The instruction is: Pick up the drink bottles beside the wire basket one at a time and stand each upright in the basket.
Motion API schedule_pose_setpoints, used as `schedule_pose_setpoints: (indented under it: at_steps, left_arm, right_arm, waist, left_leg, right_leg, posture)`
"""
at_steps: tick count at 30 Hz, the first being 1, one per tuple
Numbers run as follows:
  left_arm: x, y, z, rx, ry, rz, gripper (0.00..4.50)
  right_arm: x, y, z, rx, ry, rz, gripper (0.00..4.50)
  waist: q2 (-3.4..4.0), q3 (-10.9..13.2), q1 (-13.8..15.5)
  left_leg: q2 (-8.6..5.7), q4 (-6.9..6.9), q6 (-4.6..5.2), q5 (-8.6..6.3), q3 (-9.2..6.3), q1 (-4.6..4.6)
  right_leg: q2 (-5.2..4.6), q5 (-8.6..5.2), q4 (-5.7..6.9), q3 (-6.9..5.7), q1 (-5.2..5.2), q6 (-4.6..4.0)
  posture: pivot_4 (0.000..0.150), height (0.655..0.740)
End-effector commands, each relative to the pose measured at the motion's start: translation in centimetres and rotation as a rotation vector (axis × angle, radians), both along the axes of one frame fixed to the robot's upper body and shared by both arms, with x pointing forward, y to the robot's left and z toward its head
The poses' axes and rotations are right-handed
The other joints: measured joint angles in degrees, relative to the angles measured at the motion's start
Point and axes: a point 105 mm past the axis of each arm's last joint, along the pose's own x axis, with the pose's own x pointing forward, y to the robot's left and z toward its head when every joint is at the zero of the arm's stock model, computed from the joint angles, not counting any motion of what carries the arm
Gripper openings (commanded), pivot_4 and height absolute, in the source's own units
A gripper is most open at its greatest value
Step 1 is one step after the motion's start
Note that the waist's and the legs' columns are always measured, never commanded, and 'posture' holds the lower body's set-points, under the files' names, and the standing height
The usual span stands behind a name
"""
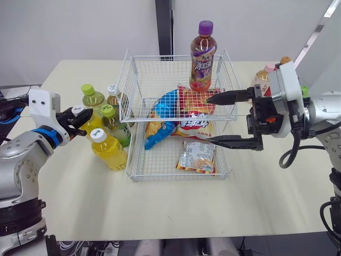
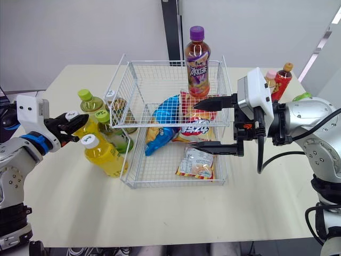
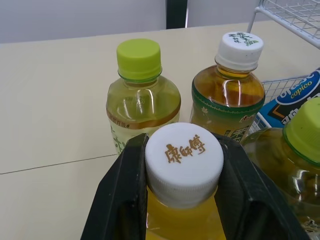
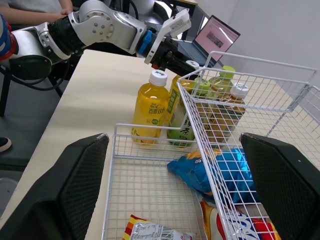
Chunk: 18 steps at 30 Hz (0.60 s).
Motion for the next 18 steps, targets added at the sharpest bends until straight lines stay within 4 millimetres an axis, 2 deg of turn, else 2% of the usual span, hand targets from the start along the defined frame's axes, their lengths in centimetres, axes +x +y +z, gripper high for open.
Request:
schedule_pose_setpoints:
  at_steps: [1,9,18]
  left_arm:
    - [-1.0,0.1,3.1,0.048,-0.095,-0.011,1.36]
    - [-1.6,0.0,3.8,0.069,-0.097,-0.045,1.36]
    - [-4.9,2.9,9.5,0.128,-0.08,-0.152,1.36]
  right_arm:
    - [-0.7,-0.3,1.1,0.025,-0.054,-0.002,4.5]
    - [-0.7,-0.3,1.2,0.049,-0.081,-0.008,4.5]
    - [-1.2,-0.3,2.0,0.137,-0.143,-0.004,4.5]
  waist:
    - [0.0,0.0,0.02]
    - [0.0,0.0,-0.04]
    - [-0.03,0.04,-0.08]
  left_leg:
    - [0.0,0.0,0.0,0.0,-0.01,-0.01]
    - [0.01,-0.02,0.0,0.0,-0.01,-0.02]
    - [0.05,-0.1,0.0,0.0,-0.03,-0.08]
  right_leg:
    - [0.0,0.0,-0.01,0.0,0.0,0.0]
    - [0.0,0.0,-0.06,-0.01,0.0,0.0]
    - [0.04,0.0,-0.16,-0.05,-0.05,-0.01]
  posture:
    - [0.15,0.74]
    - [0.15,0.74]
    - [0.15,0.74]
